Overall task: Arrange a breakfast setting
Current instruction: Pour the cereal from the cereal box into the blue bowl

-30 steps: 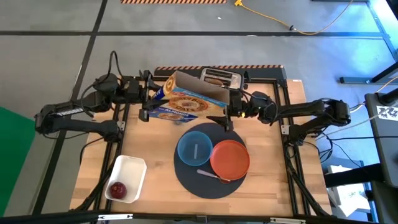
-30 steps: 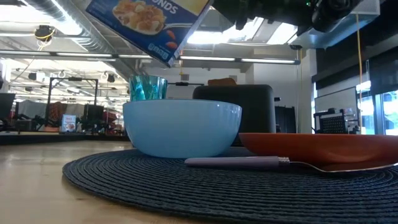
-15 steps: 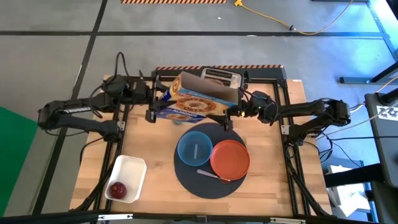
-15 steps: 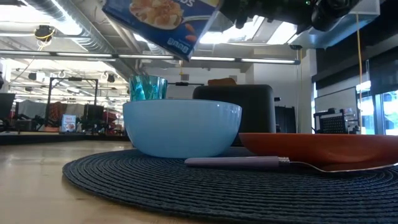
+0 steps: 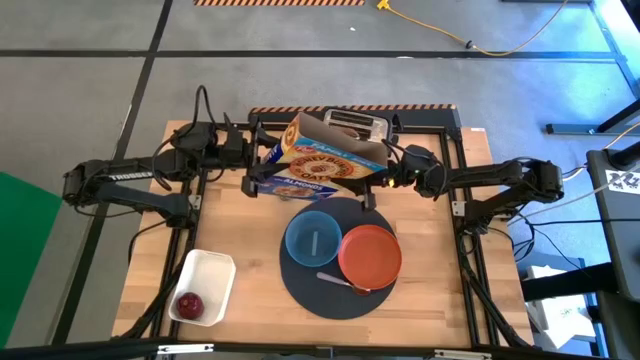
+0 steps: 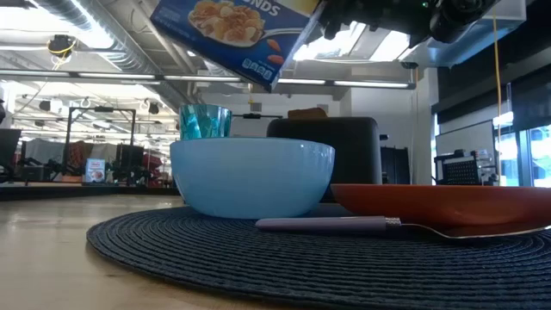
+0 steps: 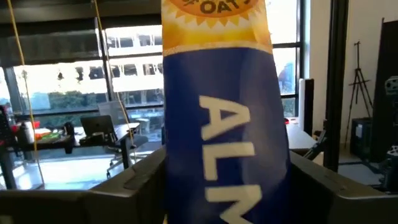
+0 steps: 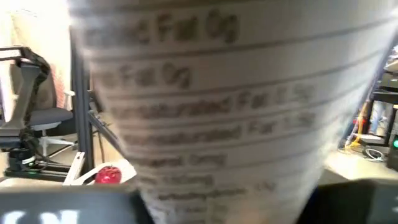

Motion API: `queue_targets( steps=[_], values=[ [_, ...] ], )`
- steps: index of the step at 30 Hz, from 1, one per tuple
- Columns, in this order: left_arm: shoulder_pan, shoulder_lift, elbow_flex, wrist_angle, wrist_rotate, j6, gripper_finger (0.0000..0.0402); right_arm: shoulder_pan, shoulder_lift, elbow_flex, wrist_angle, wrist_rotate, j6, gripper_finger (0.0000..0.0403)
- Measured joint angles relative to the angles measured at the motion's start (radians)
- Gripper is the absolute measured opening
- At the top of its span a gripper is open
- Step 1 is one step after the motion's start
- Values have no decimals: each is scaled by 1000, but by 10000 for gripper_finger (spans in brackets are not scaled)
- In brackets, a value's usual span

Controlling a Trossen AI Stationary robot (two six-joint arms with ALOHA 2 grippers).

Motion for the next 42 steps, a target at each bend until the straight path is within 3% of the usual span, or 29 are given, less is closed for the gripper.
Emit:
queue_targets(
  steps=[6,13,19,25,34,42],
  values=[
    [0,-72,0,-118,39,-12,301,-2,-20,-68,160,-26,-16,91],
    [-18,-101,0,-258,17,-13,342,-2,-21,-127,345,-44,-39,86],
    [-98,-28,0,-295,-5,3,347,0,-24,-129,376,2,-74,85],
    [-139,-42,0,-296,-123,68,347,1,-22,-129,374,79,-98,85],
    [-169,-103,0,-418,-250,66,348,0,-55,-149,390,110,-149,85],
    [-193,-31,0,-429,-351,53,348,0,-106,-163,396,108,-161,85]
  ],
)
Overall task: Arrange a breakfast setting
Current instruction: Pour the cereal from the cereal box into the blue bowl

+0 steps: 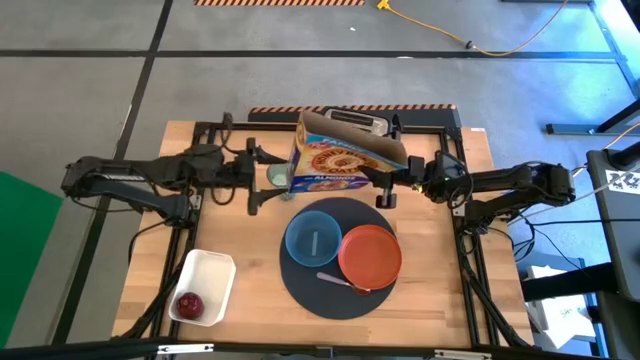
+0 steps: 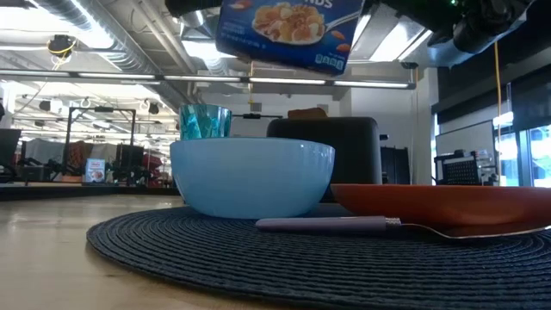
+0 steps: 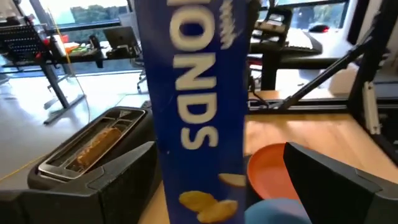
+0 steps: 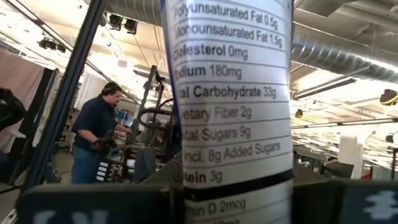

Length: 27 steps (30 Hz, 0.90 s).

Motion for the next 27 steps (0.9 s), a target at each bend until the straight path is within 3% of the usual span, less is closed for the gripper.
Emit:
queue_targets(
  steps=[7,14,27],
  values=[
    [0,95,0,92,-31,76,348,0,-1,0,2,-27,2,85],
    [0,108,0,229,-23,100,345,0,-1,0,-1,-35,3,85],
    [2,237,0,433,5,133,264,0,2,0,-4,-47,3,85]
  ],
)
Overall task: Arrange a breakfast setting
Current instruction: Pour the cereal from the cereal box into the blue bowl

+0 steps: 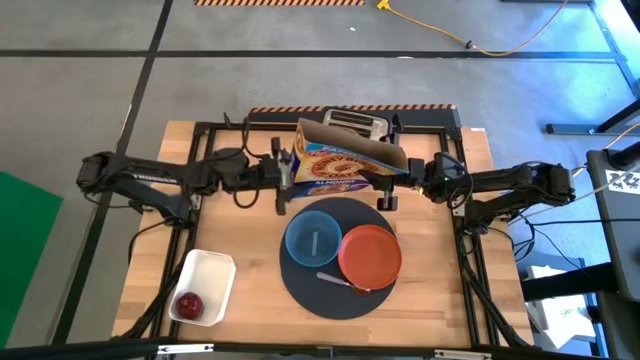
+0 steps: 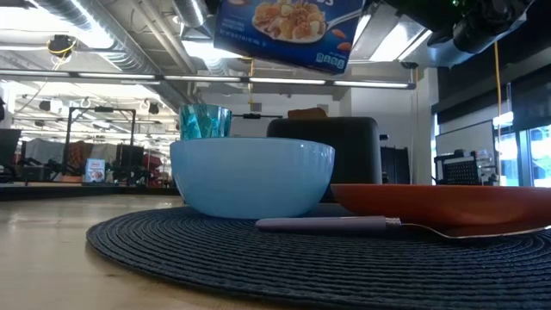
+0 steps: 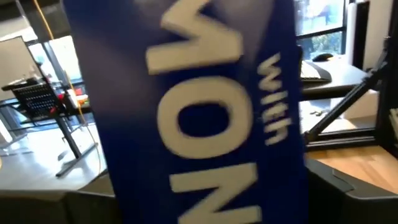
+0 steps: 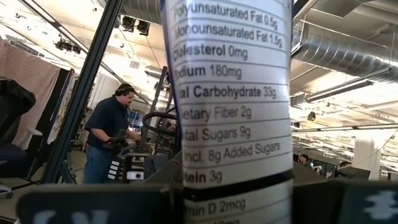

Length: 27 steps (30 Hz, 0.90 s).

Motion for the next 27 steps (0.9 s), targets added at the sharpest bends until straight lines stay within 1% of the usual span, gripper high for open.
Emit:
queue_targets(
  steps=[3,7,9,12,18,22,24,27],
  values=[
    [3,10,0,31,3,6,262,0,0,0,-2,-8,0,85],
    [14,11,0,21,4,23,260,0,0,0,-6,-8,0,85],
    [17,11,0,21,4,23,252,0,0,0,-10,-7,0,85],
    [23,11,0,17,6,21,227,0,0,0,-24,-8,-1,85],
    [29,11,0,16,30,31,156,0,0,0,-27,-15,-1,85],
    [28,10,0,14,41,42,128,0,0,0,-38,-15,-3,88],
    [27,-1,0,-6,39,46,122,0,-1,2,-68,-18,-3,100],
    [27,-37,-1,-59,35,57,120,0,-8,2,-151,-23,-2,143]
  ],
)
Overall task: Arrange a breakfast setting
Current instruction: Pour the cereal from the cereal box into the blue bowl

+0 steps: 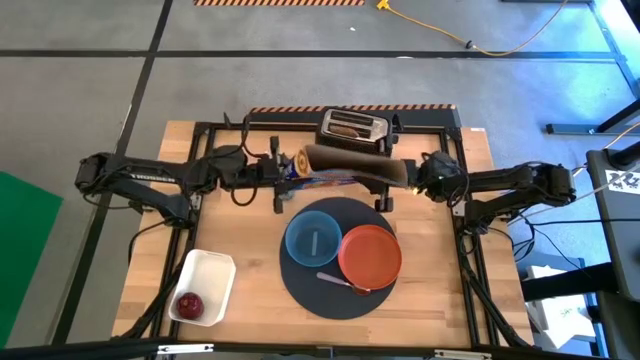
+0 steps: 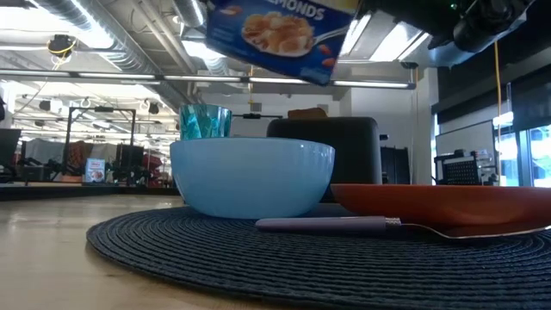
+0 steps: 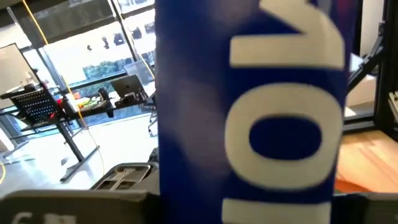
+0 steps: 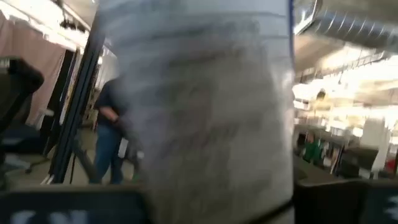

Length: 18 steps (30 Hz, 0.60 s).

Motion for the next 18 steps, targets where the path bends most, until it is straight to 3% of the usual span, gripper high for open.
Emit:
queue_targets(
  steps=[6,10,18],
  values=[
    [0,-118,1,-162,-16,4,120,0,-77,0,-213,43,25,271],
    [-14,-200,63,-394,-40,1,120,1,-180,-1,-387,42,32,337],
    [-133,-199,390,-1018,-153,-114,120,1,-447,-1,-690,148,55,362]
  ],
)
